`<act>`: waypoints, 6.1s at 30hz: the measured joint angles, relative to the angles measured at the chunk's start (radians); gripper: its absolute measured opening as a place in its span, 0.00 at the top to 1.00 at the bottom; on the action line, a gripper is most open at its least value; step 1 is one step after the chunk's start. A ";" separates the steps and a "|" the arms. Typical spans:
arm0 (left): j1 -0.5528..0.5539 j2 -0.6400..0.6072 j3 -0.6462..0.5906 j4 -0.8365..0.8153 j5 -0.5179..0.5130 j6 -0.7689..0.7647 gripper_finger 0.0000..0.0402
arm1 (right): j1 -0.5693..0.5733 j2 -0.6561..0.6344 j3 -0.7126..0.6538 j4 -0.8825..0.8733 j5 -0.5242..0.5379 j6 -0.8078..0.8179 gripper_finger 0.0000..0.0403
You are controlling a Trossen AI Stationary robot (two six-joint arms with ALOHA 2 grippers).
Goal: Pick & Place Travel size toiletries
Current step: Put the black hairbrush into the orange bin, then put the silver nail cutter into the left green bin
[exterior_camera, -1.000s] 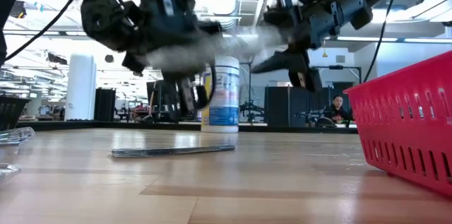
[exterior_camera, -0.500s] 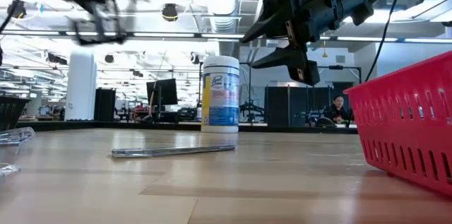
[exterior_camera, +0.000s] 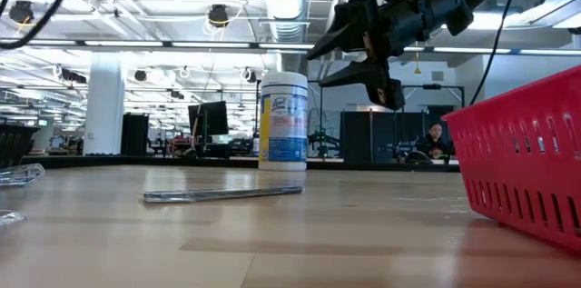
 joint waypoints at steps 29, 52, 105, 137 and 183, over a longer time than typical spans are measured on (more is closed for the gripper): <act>-0.132 0.002 -0.104 0.065 -0.058 -0.090 0.94 | 0.002 0.000 0.000 0.008 0.000 0.003 0.62; -0.133 0.002 -0.104 0.093 -0.022 -0.590 0.94 | 0.001 0.000 0.000 0.008 -0.022 0.000 0.62; -0.170 0.263 -0.087 0.099 0.161 -1.555 0.84 | 0.003 -0.003 0.000 0.071 -0.313 -0.181 0.66; -0.174 0.101 -0.087 0.314 -0.265 -1.583 0.59 | 0.003 -0.003 0.000 0.075 -0.315 -0.181 0.66; 0.222 -0.079 -0.087 0.066 -0.518 -0.406 1.00 | -0.088 -0.003 0.000 0.180 -0.416 0.008 0.81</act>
